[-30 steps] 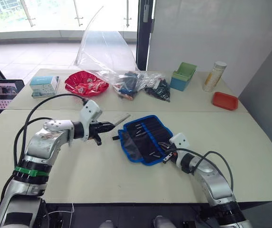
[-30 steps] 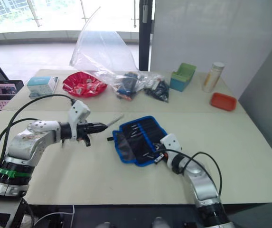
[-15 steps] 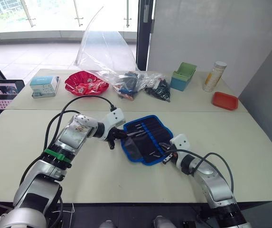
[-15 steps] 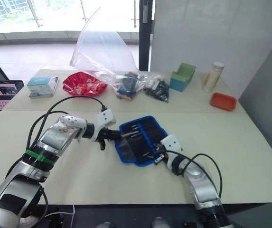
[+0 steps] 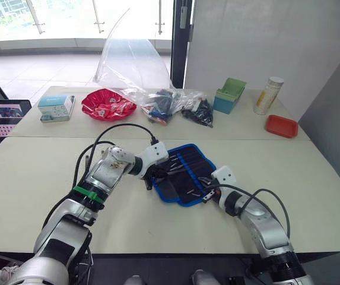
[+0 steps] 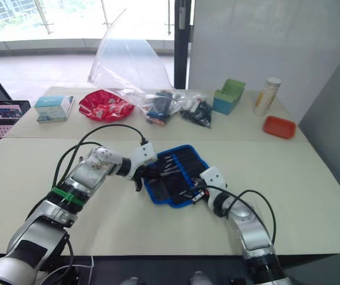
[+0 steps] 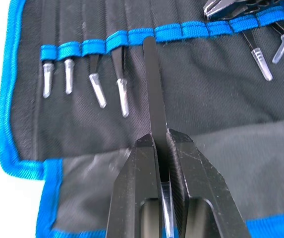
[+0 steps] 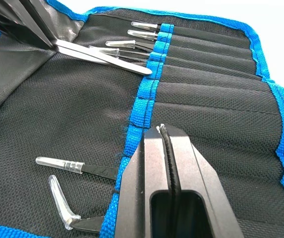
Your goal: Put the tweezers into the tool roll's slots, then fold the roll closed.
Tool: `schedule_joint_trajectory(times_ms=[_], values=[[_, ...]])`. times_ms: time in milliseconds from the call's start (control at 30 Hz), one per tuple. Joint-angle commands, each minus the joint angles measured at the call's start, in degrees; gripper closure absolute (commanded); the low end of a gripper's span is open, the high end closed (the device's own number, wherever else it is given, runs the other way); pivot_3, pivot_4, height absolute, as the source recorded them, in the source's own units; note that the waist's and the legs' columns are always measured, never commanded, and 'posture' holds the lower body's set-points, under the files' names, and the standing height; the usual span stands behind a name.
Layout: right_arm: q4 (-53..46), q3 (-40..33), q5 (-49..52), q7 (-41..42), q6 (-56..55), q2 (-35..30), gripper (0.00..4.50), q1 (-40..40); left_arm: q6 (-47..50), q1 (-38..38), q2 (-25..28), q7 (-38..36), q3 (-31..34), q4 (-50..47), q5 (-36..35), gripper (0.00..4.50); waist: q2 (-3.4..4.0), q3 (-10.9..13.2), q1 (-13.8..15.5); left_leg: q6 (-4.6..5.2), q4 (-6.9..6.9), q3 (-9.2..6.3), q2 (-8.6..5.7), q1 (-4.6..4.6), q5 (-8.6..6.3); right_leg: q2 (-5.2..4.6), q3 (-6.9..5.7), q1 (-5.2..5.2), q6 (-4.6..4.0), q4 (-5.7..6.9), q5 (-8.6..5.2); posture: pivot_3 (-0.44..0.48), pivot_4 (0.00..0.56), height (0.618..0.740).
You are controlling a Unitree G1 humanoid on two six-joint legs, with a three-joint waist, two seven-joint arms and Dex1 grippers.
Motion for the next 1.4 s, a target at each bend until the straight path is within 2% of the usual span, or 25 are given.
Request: schedule_joint_trajectory(times_ms=[33, 367, 833, 1033, 1167, 1400], values=[[0.81, -0.55, -0.09, -0.13, 1.69, -0.57, 4.5, 0.85, -2.07, -1.82, 0.03, 0.02, 0.2, 0.71, 1.7, 4.47, 0.0, 0.0, 0.01, 0.0, 0.0, 0.0, 0.0, 0.0, 0.0, 0.0, 0.0, 0.0, 0.0, 0.0, 0.0, 0.0, 0.15, 0.738], [0.67, -0.23, -0.25, -0.64, 1.64, -0.09, 4.5, 1.55, -4.17, -2.36, 1.65, -3.17, 0.72, 1.82, 3.17, 4.47, 0.0, 0.0, 0.01, 0.0, 0.04, 0.0, 0.0, 0.0, 0.0, 0.0, 0.0, 0.01, 0.0, 0.04, 0.0, 0.0, 0.15, 0.738], [1.33, 0.09, -0.41, -0.63, 1.45, -0.01, 4.5, 0.68, -6.84, -5.22, -2.76, -1.7, 0.68, 8.02, 5.52, 4.47, 0.0, 0.0, 0.0, 0.0, 0.17, 0.0, -0.01, 0.0, 0.0, 0.0, 0.0, 0.02, 0.0, 0.14, 0.0, 0.0, 0.15, 0.738], [1.14, 0.27, -0.47, -0.74, 1.39, 0.16, 4.5, 1.29, -9.35, -8.96, -9.2, -0.44, 0.16, 14.04, 5.76, 4.47, 0.0, 0.0, 0.15, 0.0, 0.24, -0.01, -0.03, -0.06, 0.0, 0.0, 0.0, 0.03, 0.01, 0.13, 0.0, 0.0, 0.15, 0.738], [0.99, 0.3, -0.43, -0.59, 1.7, 0.06, 4.5, 0.8, -12.78, -12.13, -13.45, 4.04, 1.7, 22.61, 6.42, 4.47, 0.0, 0.0, 0.14, 0.0, 0.29, -0.02, -0.04, -0.08, 0.0, 0.0, 0.0, 0.02, 0.01, 0.14, 0.0, 0.0, 0.15, 0.738], [1.13, 0.17, -0.49, -0.46, 1.69, -0.33, 4.5, 0.37, -17.12, -16.02, -19.08, 7.61, 3.41, 32.18, 6.58, 4.47, 0.0, 0.0, 0.1, 0.0, 0.34, -0.03, -0.06, -0.11, 0.0, -0.01, 0.0, 0.02, 0.02, 0.15, 0.0, 0.0, 0.15, 0.738]])
